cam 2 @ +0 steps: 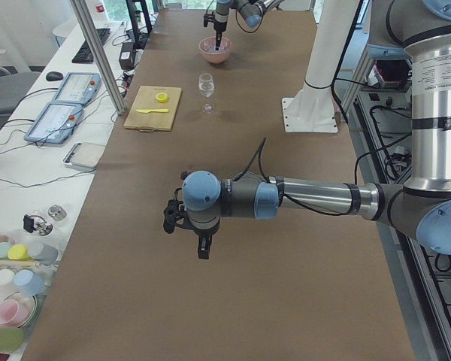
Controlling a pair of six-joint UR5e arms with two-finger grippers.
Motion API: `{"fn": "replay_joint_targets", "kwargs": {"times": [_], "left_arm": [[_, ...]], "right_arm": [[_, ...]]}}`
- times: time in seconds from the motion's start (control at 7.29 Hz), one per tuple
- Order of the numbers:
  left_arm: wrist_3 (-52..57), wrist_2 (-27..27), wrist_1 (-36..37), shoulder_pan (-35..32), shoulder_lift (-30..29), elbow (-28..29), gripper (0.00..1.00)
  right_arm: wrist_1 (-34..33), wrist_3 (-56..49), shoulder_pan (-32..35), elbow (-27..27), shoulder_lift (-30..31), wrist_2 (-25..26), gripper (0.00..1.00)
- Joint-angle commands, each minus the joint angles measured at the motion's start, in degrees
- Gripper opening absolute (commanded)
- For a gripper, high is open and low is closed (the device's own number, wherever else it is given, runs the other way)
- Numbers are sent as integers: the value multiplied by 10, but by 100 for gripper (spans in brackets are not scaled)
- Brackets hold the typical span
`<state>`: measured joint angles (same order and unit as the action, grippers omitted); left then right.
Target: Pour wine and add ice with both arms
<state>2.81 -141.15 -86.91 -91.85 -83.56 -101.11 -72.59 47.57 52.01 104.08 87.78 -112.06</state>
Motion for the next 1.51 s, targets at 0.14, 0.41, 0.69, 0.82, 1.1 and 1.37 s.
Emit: {"fn": "replay_joint_targets", "kwargs": {"times": [0.14,0.41,0.69,0.82,1.1,1.37], "left_arm": [[0,0,0,0,0,0,98],[0,0,0,0,0,0,98],[0,0,0,0,0,0,98],[0,0,-1,0,-1,0,98],[0,0,-1,0,-1,0,98],[-1,0,-1,0,-1,3,98]], "right_arm": [[-1,0,-1,18,-2,-4,0],[-8,1,3,83,-8,-7,0],[-9,1,15,126,-50,-22,0],[-9,4,15,117,-104,-43,0],[-25,134,-9,86,-209,-50,0],[-58,188,-44,64,-275,-34,0]]}}
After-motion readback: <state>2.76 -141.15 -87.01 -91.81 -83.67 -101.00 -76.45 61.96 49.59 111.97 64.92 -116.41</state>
